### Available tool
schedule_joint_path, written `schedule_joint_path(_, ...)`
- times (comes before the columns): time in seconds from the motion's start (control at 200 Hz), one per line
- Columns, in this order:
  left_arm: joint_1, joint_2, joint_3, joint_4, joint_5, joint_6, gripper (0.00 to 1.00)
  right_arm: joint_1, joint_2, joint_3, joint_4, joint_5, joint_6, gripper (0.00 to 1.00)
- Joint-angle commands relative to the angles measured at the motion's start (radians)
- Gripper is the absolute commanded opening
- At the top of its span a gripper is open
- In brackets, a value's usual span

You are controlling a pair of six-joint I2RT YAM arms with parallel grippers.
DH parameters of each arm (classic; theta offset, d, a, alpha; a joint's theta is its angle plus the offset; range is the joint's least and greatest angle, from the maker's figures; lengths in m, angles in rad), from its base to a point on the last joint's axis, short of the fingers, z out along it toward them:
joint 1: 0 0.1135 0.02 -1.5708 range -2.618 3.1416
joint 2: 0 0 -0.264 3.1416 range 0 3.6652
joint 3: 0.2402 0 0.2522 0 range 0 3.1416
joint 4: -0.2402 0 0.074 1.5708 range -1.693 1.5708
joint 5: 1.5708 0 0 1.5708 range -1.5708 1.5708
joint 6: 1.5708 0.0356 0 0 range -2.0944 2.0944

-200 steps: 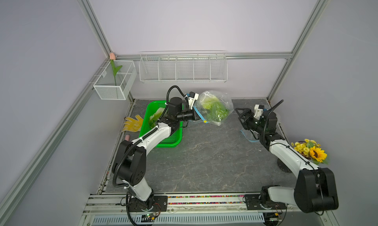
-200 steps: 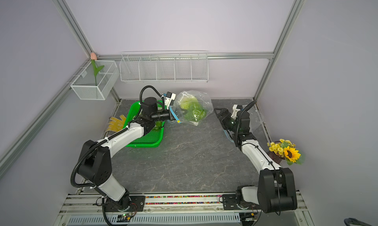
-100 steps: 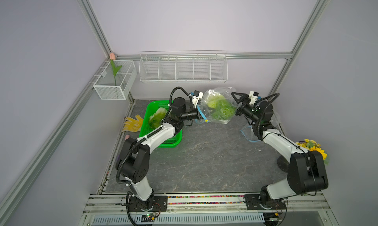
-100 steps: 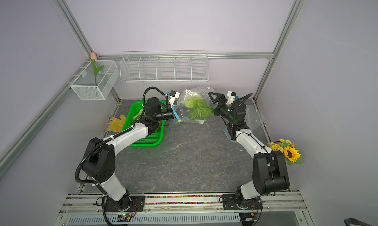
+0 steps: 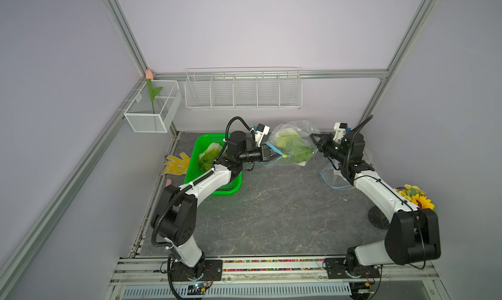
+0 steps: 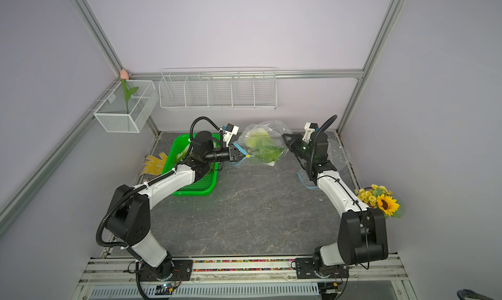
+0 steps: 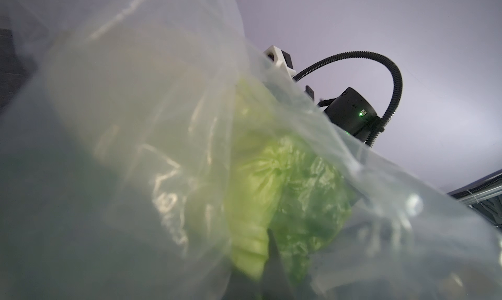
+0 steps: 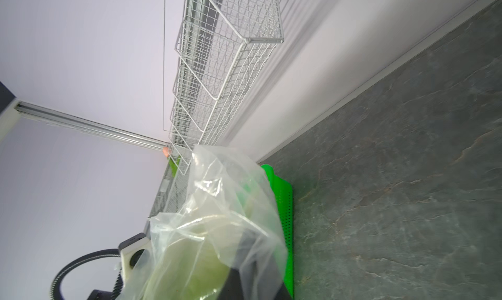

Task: Open the zip-top bag and take out the chinese cabbages
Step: Pick up the Chinese cabbage from the zipper food storage bag.

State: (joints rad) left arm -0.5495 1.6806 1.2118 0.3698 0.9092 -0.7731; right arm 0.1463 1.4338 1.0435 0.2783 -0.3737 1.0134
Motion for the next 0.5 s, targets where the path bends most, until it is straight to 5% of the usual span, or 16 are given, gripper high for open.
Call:
schedule_joint_path(0.0, 0.023, -0.070, -0.014, -0.010, 0.000, 0.031, 0.00, -0.021, -0.019, 0.031, -0.161, 0.190, -0.226, 0.07)
schedule_joint_path(0.495, 0.059, -0.204, -0.104, -0.167, -0.001, 0.096, 0.00, -0.046, 0.128, 0.087, -0.247, 0.583, -0.563, 0.07)
